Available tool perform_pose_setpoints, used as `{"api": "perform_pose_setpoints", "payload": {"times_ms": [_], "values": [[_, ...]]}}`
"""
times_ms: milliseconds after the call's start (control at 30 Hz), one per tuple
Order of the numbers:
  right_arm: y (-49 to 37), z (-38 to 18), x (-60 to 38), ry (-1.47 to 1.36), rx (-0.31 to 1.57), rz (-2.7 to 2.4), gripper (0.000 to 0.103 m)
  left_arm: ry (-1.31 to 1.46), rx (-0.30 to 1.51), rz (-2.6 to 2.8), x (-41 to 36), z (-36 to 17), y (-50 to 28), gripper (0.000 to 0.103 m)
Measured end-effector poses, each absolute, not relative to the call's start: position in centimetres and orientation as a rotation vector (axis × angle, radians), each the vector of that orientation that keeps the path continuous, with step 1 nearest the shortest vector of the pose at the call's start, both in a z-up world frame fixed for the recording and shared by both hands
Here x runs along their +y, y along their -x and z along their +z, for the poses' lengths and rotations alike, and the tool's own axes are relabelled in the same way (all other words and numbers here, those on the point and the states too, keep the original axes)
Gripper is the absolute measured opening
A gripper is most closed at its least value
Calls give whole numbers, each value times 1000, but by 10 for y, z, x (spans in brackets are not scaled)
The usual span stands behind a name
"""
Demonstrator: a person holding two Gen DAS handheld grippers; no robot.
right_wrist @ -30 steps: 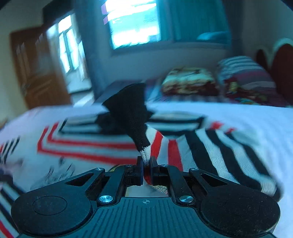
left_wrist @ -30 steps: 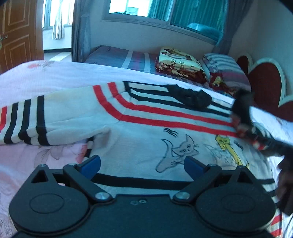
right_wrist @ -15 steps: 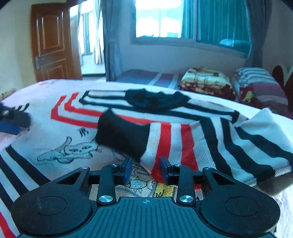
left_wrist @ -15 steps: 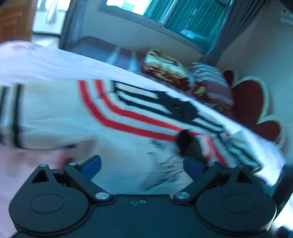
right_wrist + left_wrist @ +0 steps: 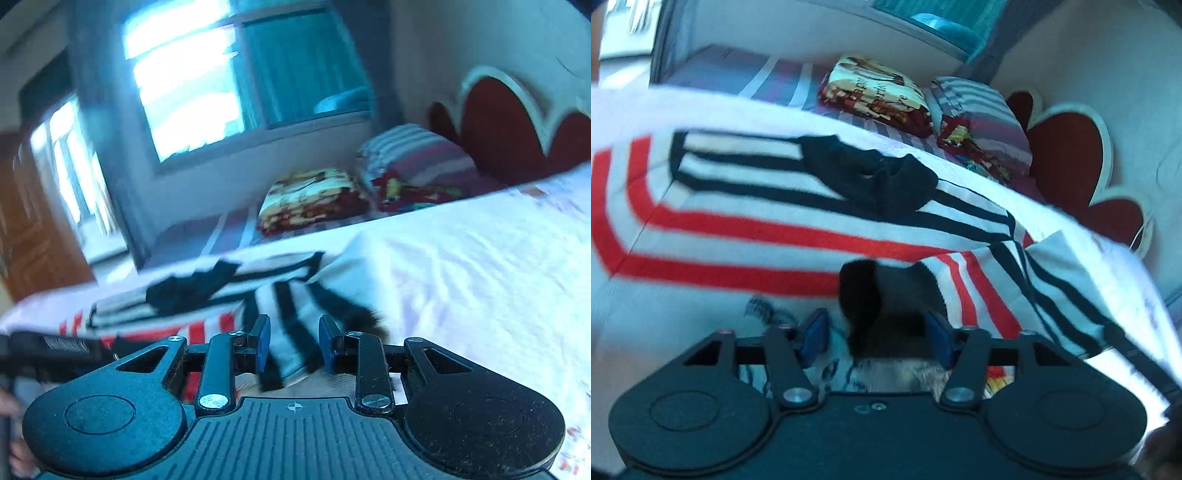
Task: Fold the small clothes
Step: 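Lay the sleeve on the body and open the right tool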
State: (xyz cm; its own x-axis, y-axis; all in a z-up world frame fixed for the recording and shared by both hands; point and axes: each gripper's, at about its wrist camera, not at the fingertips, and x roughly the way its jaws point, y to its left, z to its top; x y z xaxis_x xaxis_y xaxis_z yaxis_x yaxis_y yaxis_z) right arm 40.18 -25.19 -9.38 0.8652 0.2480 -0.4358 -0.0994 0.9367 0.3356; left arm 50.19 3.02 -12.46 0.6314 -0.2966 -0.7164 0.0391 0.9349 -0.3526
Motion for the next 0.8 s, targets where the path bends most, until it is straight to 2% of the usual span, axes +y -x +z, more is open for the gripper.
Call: {"api": "perform_pose_setpoints", "payload": {"times_ms": [33,200,400,800], "values": [[-400,-92,-260,-341,490,178,29,295,875,-197,27,-126,-505,5],[-394,-82,-298,-460,485,140,29,280,805,-165,44,-116,-497,5],[-404,-93,-330,-641,578,134,29,248,806,-109,75,-111,-491,5],[-417,-113,-338,-694,722,145,29,220,816,-87,80,-118,-484,5]]}}
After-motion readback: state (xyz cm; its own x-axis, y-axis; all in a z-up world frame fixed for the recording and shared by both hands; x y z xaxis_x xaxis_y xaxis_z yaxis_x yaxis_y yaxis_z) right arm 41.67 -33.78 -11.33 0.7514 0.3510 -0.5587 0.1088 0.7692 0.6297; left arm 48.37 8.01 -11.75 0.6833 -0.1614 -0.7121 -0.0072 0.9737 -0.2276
